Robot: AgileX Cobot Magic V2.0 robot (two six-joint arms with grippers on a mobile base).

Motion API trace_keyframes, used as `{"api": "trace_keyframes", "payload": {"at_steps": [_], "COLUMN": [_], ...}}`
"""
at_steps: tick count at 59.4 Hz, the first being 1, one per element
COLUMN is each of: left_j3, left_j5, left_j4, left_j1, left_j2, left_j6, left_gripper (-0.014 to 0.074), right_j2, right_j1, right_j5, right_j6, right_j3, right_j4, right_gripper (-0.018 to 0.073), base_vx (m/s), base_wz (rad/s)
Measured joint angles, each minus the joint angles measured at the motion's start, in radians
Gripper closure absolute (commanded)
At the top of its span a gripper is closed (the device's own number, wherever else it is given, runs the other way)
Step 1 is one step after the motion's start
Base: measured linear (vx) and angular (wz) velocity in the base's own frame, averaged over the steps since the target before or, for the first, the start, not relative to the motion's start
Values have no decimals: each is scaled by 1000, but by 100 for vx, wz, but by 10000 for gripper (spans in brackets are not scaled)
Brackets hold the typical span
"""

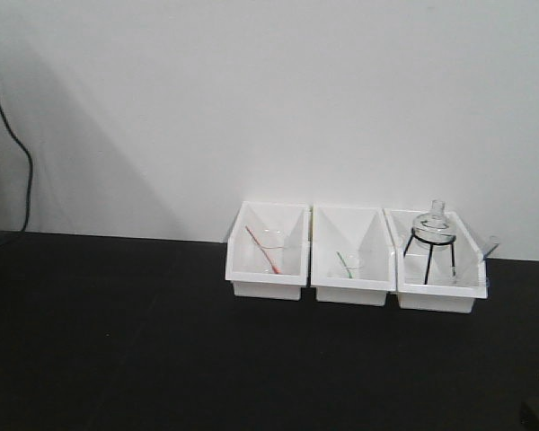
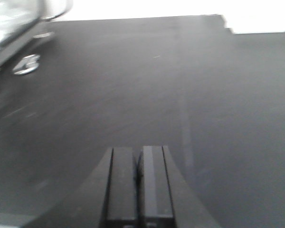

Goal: Pick beaker and place in left cabinet
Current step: 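Drive the base away from the bench holding the beaker in the right gripper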

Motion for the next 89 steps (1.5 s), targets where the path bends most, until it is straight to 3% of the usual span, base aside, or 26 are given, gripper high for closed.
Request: {"api": "trace_keyframes", "payload": {"at_steps": [89], "left_j3": [0], "left_j5": [0], "left_j4": [0], "left_j1": [0], "left_j2": [0], "left_j6": [0], "left_gripper": [593], "right_j2": [0], "right_j1": [0], "right_j5": [0], "right_j6": [0], "right_j3": [0], "right_j4": [0], "right_gripper": [563], "base_vx": [-10], "base_wz": [47]}}
